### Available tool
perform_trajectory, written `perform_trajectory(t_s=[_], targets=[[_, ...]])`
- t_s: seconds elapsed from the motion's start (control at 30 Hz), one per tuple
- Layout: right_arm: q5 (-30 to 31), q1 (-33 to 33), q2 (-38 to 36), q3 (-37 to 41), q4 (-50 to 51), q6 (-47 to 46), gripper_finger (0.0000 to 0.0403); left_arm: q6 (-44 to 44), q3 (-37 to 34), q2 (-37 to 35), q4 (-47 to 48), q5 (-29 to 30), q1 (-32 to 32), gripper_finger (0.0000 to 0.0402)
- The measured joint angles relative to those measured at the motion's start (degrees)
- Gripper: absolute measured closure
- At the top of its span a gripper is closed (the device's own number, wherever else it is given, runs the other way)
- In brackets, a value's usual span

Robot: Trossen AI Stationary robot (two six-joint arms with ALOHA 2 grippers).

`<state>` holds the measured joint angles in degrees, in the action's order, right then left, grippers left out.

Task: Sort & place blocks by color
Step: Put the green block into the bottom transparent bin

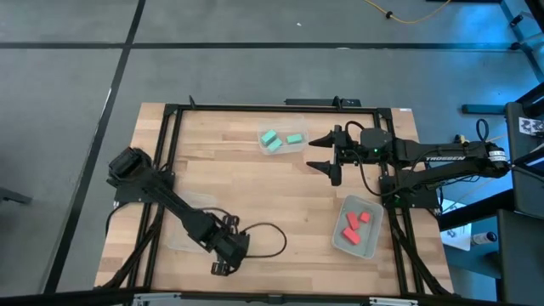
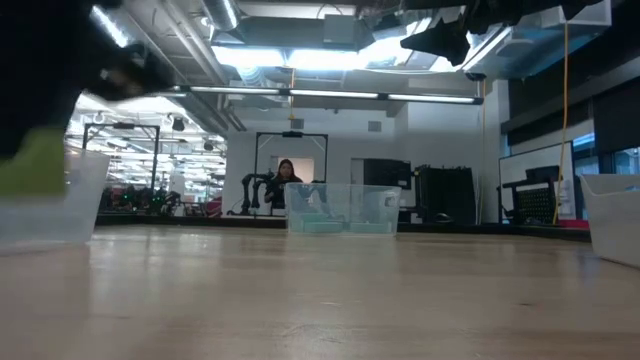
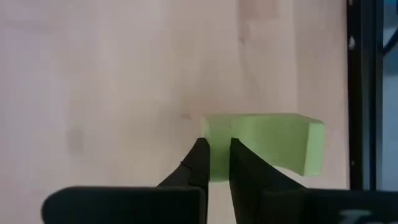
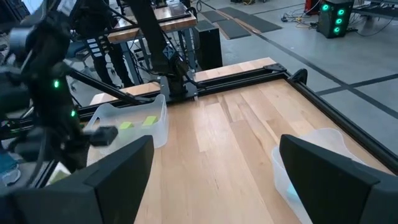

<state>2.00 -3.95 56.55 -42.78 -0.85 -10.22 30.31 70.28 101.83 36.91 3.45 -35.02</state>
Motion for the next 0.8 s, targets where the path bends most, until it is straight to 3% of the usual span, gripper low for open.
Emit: perform_trajectory(t_s=[0.1,0.3,0.43,0.6,0.8], targets=[[-0.02,0.0,0.0,0.0,-0.05,0.0,0.0052,-0.53,-0.02,-4.78,1.19,4.14,1.4,0.0379],[-0.79,0.0,0.0,0.0,-0.13,0.0,0.0052,-0.66,-0.09,-15.33,1.06,18.47,5.1,0.0379],[-4.09,0.0,0.0,0.0,-0.14,0.02,0.0052,-2.57,-3.21,-22.71,-5.51,26.99,7.41,0.0379],[-8.24,0.03,0.0,0.0,-0.19,-0.01,0.0052,-6.73,-12.62,-31.18,-22.82,28.67,10.31,0.0379],[-11.23,0.04,0.0,0.0,-0.77,-0.02,0.0052,-10.37,-28.23,-37.25,-55.28,23.53,13.91,0.0379]])
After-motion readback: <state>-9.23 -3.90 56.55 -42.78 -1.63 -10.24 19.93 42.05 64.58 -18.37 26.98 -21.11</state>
